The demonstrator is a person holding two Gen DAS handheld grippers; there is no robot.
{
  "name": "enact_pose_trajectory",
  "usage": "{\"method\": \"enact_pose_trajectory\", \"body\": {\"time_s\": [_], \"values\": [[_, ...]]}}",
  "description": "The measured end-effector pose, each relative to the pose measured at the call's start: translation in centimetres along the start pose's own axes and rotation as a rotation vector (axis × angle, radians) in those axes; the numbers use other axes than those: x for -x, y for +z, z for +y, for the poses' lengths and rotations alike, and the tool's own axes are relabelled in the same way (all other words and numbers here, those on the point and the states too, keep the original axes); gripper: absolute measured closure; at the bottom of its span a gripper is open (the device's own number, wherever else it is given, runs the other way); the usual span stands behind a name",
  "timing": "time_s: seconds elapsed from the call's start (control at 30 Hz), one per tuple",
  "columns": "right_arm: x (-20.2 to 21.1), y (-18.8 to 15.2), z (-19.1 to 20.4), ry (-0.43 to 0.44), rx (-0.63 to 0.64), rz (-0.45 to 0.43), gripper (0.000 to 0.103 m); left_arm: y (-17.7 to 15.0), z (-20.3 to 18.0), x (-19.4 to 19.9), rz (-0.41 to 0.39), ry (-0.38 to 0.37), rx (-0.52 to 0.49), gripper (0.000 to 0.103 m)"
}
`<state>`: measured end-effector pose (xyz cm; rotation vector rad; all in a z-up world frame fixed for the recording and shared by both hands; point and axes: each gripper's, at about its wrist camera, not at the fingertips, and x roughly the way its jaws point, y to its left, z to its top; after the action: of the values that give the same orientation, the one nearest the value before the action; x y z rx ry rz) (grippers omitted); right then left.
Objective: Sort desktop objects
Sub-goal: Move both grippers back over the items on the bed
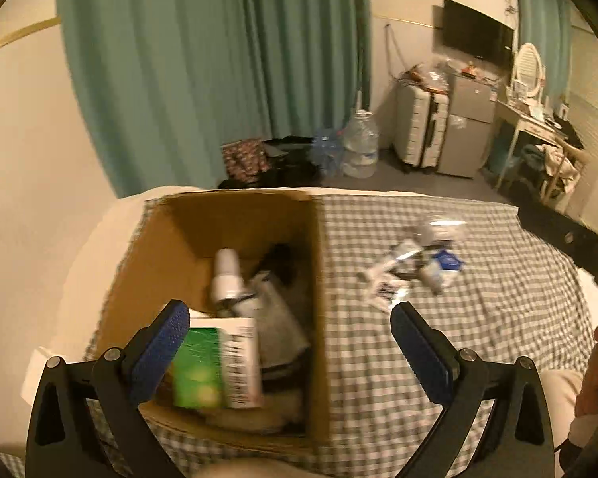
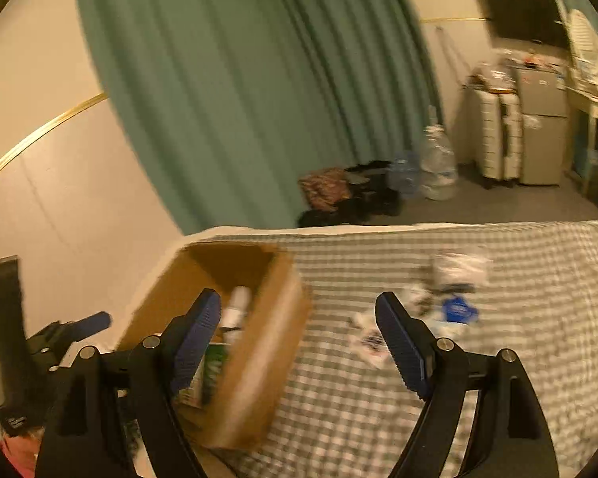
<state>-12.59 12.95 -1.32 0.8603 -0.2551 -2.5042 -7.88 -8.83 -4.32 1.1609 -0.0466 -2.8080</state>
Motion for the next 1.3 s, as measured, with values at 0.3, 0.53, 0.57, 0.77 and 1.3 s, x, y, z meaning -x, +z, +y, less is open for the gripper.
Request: {"method": "enact_pose_trajectory", "body": {"time_s": [0.3,0.53,0.57,0.77,1.3], "values": [[5.6,-1.9,-8.0,-0.183,-0.012,-0.06,0.021,-2.0,-10.7,-4.4,0.082,-0.018,-0.085,0.0],[2.8,-4.7,-12.5,-0.236,-0.06,-0.007,0.021,-3.6,-14.0,-10.6,0.157,-0.028,-0.097,0.0],[2.1,-5.1,-13.0,-0.24,-0.067,0.003,0.021,-3.9,-14.0,-11.9,0.177,-0.027,-0.08,0.0],[-2.3,-7.0,-15.7,-0.216,-0.07,0.113,0.021,-3.9,-13.9,-17.8,0.204,-0.036,-0.044,0.0],[-15.9,-5.6,-16.8,-0.199,-0.038,0.267,0.021,-4.1,-11.4,-28.2,0.179,-0.094,0.03,0.0]]}}
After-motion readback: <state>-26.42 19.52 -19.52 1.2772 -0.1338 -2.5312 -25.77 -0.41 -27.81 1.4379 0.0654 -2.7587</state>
